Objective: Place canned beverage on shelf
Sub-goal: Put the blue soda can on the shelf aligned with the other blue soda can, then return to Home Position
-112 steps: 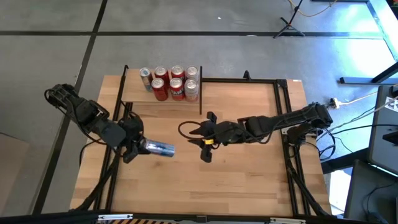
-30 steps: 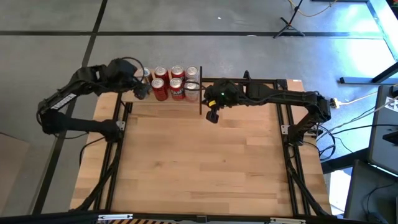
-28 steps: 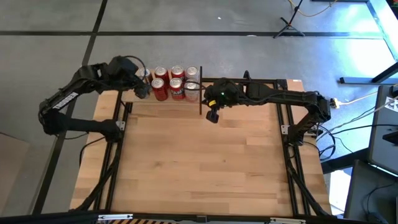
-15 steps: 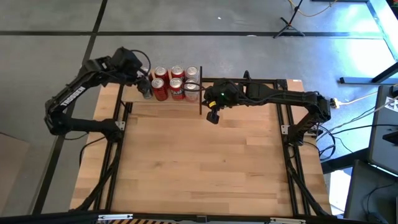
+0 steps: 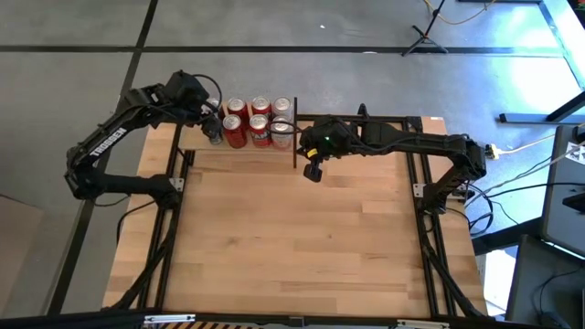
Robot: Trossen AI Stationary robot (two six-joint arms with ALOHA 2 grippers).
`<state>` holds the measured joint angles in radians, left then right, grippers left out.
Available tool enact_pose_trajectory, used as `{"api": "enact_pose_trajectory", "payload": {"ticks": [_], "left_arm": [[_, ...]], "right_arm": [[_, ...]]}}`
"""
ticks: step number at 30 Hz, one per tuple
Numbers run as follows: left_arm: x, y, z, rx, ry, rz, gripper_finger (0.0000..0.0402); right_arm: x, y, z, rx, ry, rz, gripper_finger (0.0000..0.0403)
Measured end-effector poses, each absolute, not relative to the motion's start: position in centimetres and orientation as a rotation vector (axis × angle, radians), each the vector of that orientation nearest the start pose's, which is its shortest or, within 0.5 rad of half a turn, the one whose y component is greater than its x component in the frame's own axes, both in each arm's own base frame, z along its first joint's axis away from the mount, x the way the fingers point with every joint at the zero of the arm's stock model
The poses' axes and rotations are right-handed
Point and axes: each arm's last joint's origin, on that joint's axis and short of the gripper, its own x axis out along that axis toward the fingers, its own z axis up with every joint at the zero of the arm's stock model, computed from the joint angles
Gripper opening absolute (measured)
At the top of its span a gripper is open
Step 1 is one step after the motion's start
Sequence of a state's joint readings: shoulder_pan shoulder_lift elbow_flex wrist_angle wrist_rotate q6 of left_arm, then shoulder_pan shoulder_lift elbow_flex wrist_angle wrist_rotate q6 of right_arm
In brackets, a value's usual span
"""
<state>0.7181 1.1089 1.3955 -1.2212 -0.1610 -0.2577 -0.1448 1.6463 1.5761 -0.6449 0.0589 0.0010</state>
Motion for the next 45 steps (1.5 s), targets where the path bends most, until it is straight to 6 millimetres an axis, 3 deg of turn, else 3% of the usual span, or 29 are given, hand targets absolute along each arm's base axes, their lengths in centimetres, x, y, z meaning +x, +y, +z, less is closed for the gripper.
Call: {"api": "enact_pose_trajectory", "payload": {"ticks": [6,11,22,29,37,41,45], "left_arm": [[13.1,12.0,37.0,-0.518,0.82,0.922,0.0206],[13.0,11.9,37.0,-0.515,0.777,0.926,0.0212],[13.0,11.8,37.1,-0.525,0.758,0.909,0.0289],[12.0,10.7,39.5,-0.495,0.674,0.842,0.0299],[10.6,8.3,42.2,-0.426,0.529,0.725,0.0272],[10.5,6.6,43.1,-0.376,0.438,0.572,0.022],[10.8,4.7,43.1,-0.301,0.344,0.364,0.015]], "right_arm": [[35.7,-5.4,34.6,0.033,0.716,-0.196,0.0001],[35.7,-5.4,34.6,0.033,0.716,-0.196,0.0001],[35.7,-5.4,34.6,0.033,0.716,-0.195,0.0001],[35.8,-5.4,34.6,0.033,0.715,-0.195,0.0001],[35.9,-5.4,34.8,0.05,0.69,-0.203,0.0001],[35.8,-5.2,35.0,0.066,0.675,-0.181,0.0001],[35.4,-4.0,36.6,0.078,0.589,-0.129,0.0001]]}}
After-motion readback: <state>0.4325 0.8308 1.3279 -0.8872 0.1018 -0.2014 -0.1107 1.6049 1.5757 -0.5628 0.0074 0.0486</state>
